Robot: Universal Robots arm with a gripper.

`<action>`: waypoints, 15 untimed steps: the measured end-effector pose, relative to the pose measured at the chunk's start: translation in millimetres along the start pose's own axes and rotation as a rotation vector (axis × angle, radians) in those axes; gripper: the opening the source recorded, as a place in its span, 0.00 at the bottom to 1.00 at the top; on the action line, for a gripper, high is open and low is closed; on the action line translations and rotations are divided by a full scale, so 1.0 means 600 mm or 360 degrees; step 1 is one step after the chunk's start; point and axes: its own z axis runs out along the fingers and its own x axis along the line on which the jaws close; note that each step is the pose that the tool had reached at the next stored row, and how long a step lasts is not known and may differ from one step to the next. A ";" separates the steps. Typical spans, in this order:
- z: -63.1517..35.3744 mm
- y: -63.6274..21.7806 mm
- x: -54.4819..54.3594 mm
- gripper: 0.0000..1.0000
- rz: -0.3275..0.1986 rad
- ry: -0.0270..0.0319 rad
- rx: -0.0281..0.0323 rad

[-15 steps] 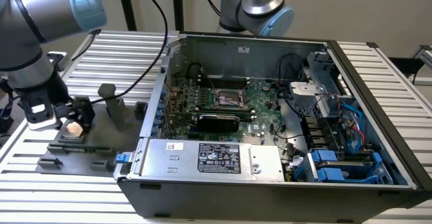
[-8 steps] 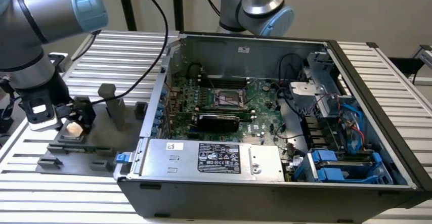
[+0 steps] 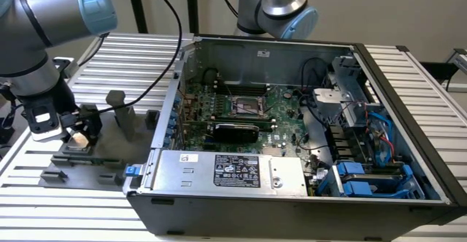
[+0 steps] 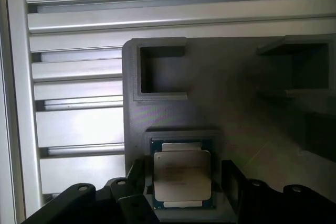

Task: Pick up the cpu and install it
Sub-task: 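Pick up the cpu and move it towards the insertion slot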

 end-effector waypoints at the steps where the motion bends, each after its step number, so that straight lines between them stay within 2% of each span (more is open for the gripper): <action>1: 0.000 0.000 0.000 0.68 0.0000 -0.00001 0.00000; 10: 0.000 0.002 -0.001 0.68 0.0000 -0.00001 0.00000; 13: 0.000 0.002 -0.001 0.65 0.0000 0.00000 0.00001; 14: 0.000 0.002 -0.001 0.58 0.0000 0.00000 0.00001; 15: 0.000 0.002 -0.001 0.58 0.0000 0.00001 0.00001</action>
